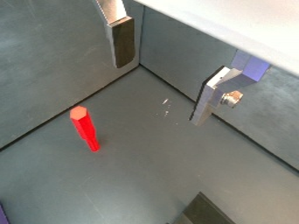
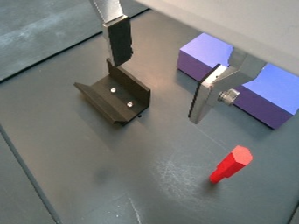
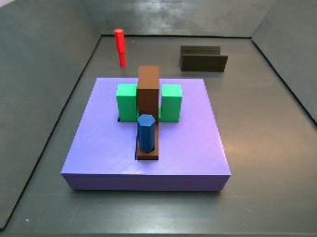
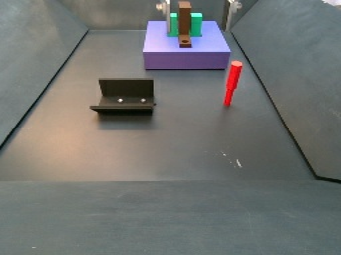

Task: Pick up the red object. Move up. Move to above the board. Insert the red object.
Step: Pick up the red object.

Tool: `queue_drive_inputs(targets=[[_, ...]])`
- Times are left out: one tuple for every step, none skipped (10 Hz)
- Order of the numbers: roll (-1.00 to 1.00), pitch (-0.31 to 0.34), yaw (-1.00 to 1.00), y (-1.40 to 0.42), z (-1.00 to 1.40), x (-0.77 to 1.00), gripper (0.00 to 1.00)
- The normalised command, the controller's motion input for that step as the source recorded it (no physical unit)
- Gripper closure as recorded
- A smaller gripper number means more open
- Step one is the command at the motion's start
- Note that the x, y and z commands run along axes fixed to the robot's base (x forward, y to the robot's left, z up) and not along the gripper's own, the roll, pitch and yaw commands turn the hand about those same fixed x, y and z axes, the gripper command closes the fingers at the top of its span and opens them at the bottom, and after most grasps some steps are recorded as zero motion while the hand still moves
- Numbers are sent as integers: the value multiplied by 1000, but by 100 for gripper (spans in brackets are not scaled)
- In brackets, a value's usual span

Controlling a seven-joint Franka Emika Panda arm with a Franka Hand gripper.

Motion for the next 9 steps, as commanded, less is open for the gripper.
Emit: queue_drive_inputs(targets=[[-34, -166, 0, -166, -640, -177, 0], [-11, -189, 0, -209, -591, -534, 0], [0, -173, -11, -123, -206, -706, 0], [67, -177, -23, -211, -106, -723, 0], [47, -191, -23, -371, -151, -680, 0], [63, -189, -40, -406, -140, -649, 0], [51, -177, -63, -457, -251, -566, 0], [37, -186, -77, -497, -363, -520, 0], [14, -154, -106, -383, -480, -383, 0]])
